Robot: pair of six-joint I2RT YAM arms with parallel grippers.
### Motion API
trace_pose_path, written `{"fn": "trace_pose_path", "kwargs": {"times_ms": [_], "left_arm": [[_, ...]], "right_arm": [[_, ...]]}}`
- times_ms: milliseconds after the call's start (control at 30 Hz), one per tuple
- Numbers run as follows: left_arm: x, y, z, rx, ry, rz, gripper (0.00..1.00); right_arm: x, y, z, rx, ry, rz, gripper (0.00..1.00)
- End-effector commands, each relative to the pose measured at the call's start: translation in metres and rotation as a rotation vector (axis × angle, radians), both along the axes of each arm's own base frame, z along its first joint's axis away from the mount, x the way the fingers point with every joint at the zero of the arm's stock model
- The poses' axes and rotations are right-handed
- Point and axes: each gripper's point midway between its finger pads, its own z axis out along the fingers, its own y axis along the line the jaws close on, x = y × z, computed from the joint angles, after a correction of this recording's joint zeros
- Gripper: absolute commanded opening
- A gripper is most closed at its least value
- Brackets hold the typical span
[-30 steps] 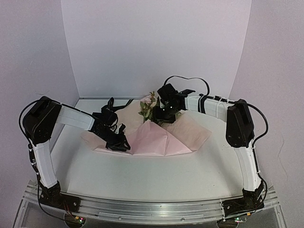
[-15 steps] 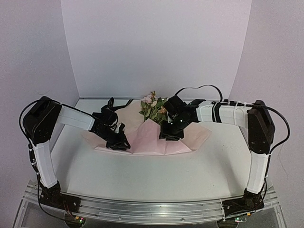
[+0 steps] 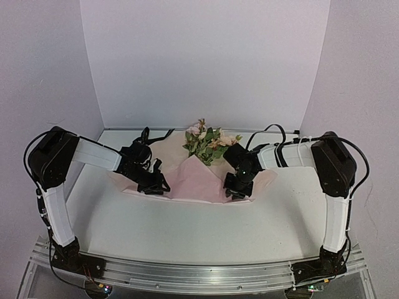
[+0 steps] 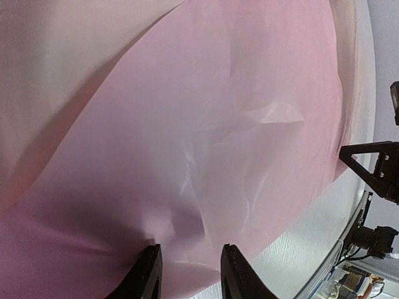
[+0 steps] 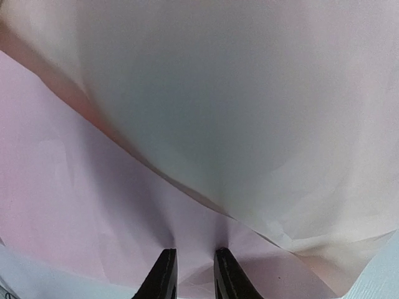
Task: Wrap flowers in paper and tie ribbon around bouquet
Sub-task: Press the fold line of the 1/4-folded wrapping paper.
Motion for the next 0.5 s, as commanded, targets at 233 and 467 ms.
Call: {"fn": "trace_pose_path", "kwargs": {"times_ms": [233, 467], "left_arm": [[0.0, -0.039, 0.081, -0.095, -0.204, -0.166, 0.44], [-0.053, -0.088, 0.073, -0.132, -0.118, -0.375, 0.27]], "right_arm": [[-0.012, -0.03, 0.003, -0.079, -0.042, -0.088, 0.21], [-0.018, -0.04, 0.0, -0.105, -0.041, -0.108, 0.21]]}}
